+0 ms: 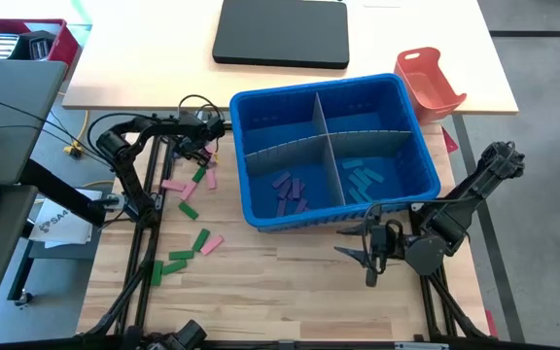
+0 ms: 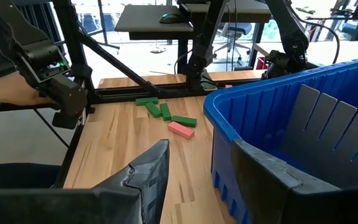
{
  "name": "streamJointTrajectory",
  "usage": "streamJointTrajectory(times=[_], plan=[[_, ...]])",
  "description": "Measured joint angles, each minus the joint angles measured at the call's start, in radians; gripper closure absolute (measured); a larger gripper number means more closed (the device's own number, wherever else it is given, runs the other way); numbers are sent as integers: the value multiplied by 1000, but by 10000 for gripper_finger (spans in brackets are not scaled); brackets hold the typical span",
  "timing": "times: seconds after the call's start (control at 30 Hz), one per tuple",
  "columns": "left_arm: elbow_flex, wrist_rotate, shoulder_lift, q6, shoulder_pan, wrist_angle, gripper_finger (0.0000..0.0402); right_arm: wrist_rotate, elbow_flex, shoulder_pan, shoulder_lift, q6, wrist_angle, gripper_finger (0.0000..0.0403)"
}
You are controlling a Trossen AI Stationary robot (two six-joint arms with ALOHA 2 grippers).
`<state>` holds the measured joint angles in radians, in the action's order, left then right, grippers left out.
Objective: Sort blocks
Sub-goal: Put the purple block into the blue bin with the other purple block
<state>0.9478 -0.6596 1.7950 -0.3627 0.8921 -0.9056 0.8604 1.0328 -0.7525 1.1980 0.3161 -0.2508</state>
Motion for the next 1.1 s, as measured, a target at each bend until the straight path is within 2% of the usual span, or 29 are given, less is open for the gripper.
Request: streamJointTrajectory(times=[0.63, 0.8, 0.9, 1.1], plan=[[-31, 68, -2, -28, -55, -40, 401, -4, 0, -1, 0, -3, 0, 234], [-32, 156, -54, -49, -129, -75, 401, -4, 0, -1, 0, -9, 0, 234], [-32, 144, -80, -53, -141, -88, 401, -4, 0, -1, 0, -7, 0, 234], [-32, 88, -90, -71, -70, -85, 401, -4, 0, -1, 0, -2, 0, 234]])
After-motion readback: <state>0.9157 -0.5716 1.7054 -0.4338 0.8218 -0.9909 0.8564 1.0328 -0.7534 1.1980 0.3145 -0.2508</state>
